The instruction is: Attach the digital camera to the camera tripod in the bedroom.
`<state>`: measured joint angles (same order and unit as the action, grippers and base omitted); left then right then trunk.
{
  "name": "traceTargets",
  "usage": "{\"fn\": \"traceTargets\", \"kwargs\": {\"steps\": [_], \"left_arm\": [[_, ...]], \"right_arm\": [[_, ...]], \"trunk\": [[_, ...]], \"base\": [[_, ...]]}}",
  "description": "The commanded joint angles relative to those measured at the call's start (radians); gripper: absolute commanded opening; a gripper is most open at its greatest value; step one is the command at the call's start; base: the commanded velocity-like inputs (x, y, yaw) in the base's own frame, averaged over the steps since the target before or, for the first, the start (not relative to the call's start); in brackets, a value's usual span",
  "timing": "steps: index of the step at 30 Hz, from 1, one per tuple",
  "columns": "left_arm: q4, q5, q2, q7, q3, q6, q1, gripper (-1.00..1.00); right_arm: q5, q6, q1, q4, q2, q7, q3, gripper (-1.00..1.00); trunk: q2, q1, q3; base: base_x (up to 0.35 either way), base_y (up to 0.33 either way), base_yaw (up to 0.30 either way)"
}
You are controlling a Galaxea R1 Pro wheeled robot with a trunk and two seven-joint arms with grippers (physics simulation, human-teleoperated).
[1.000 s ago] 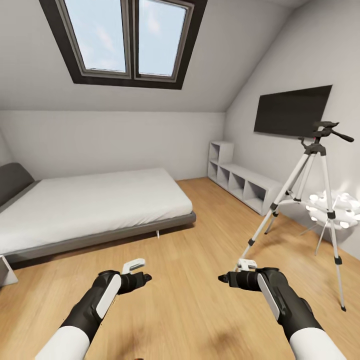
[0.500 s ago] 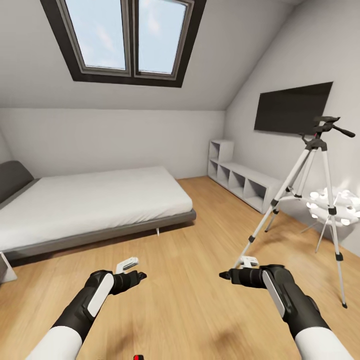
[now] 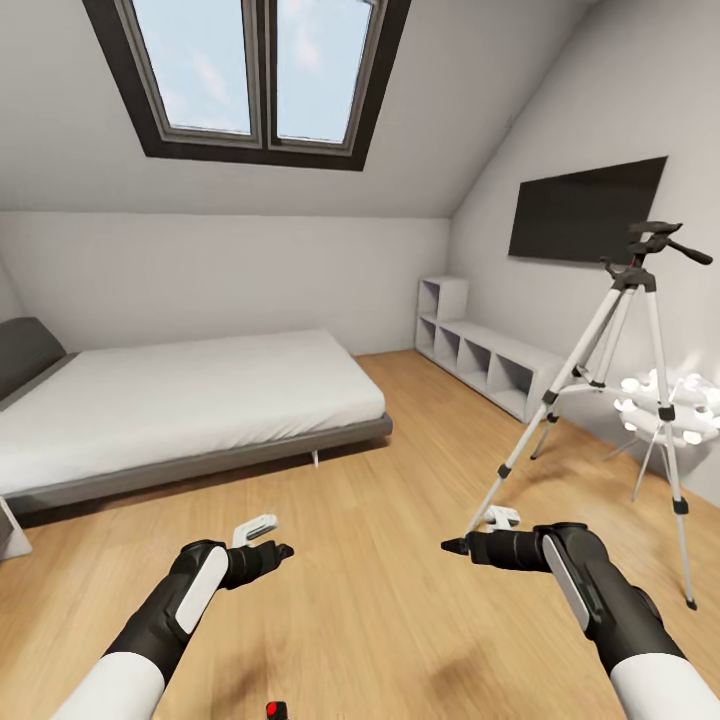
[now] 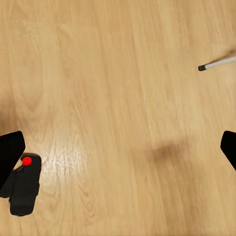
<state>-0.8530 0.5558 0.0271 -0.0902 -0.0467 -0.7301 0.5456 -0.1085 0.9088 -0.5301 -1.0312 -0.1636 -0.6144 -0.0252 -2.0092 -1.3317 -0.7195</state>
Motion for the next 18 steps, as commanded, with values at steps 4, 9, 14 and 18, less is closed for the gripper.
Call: {"fn": "traceTargets", "kwargs": {"steps": [4,9,14,18], "left_arm": [[-0.001,0.010,0.001,-0.010,-0.004,-0.002,0.000,1.00],[0.000,0.009,0.001,-0.011,-0.004,-0.001,0.000,1.00],[-0.001,0.000,0.000,-0.017,-0.008,0.008,0.000,1.00],[-0.002,-0.001,0.000,-0.017,-0.008,0.010,0.000,1.00]], "right_arm": [[-0.009,0.010,-0.001,0.000,-0.002,-0.009,-0.001,1.00],[-0.008,0.010,-0.001,0.000,-0.003,-0.012,-0.001,1.00],[-0.008,0.004,-0.001,-0.001,-0.003,-0.014,-0.001,1.00],[-0.009,0.005,-0.001,-0.001,-0.004,-0.017,-0.001,1.00]], "trunk": [[-0.029,-0.015,-0.014],[-0.064,-0.034,-0.029],[-0.099,-0.054,-0.045],[-0.127,-0.069,-0.058]], "base": [[0.000,0.000,0.000],[0.000,0.000,0.000],[0.000,0.000,0.000],[0.000,0.000,0.000]]}}
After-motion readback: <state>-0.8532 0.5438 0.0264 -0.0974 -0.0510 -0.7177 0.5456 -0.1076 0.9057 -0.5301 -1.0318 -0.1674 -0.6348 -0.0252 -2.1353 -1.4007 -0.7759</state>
